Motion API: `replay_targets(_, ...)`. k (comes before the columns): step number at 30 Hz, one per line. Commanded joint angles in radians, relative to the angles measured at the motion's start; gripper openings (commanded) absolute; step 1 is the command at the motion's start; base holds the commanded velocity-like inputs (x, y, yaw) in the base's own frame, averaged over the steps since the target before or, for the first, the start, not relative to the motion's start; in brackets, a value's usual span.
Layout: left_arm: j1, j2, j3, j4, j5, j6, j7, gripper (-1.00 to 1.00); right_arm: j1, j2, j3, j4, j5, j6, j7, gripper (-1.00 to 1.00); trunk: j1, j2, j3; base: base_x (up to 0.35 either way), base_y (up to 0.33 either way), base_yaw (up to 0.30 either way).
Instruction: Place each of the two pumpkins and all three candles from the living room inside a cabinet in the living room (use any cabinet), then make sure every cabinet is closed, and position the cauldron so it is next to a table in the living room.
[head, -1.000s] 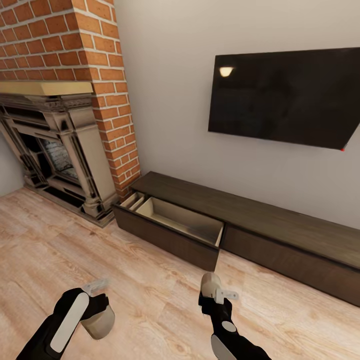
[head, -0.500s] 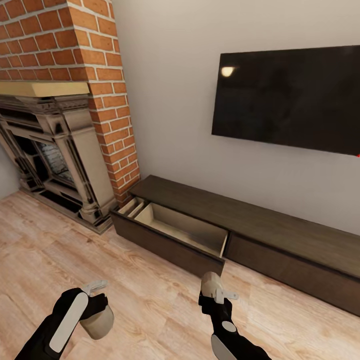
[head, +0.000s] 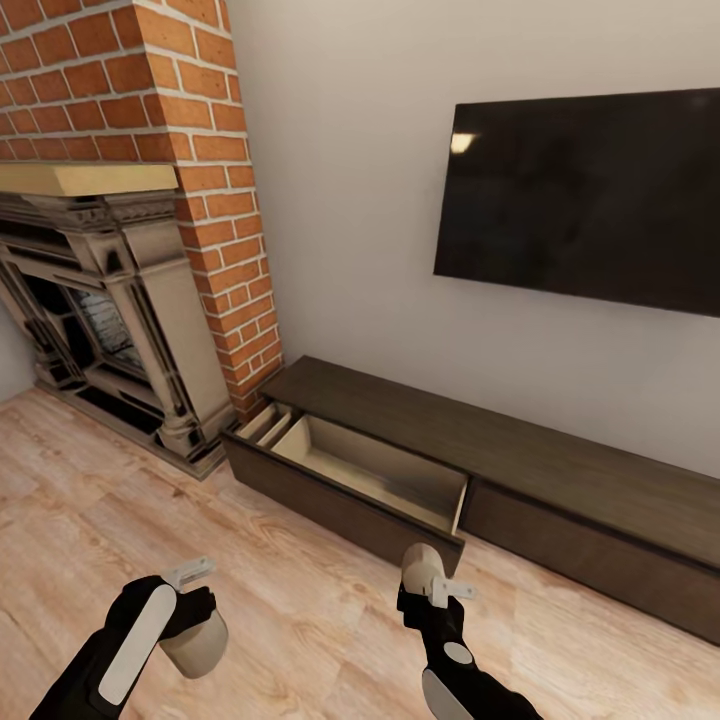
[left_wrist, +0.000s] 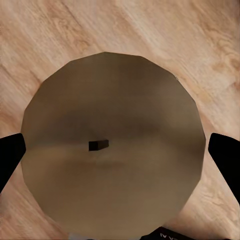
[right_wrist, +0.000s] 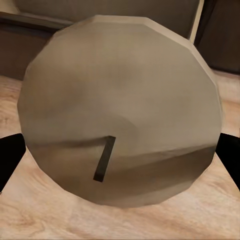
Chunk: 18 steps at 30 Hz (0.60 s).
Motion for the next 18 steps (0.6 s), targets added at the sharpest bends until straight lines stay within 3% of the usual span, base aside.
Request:
replay_targets(1,-0.001,0.001,-0.003,-0.001,0.009,0.001,0.010,-1.00,-0.002,-0.001,0.006,0.000,-0.008,-0.009,-0.005,-1.00,0.000,-0.001,-0.001,0.166,0.115,0.000)
replay_targets(18,-0.001,0.000,-0.003,-0.001,0.010,0.001,0.011,-1.00,-0.002,-0.001,0.006,0.000,-0.009,-0.009,-0.005,-1.00,0.000,-0.001,-0.001,0.165,0.131,-0.028)
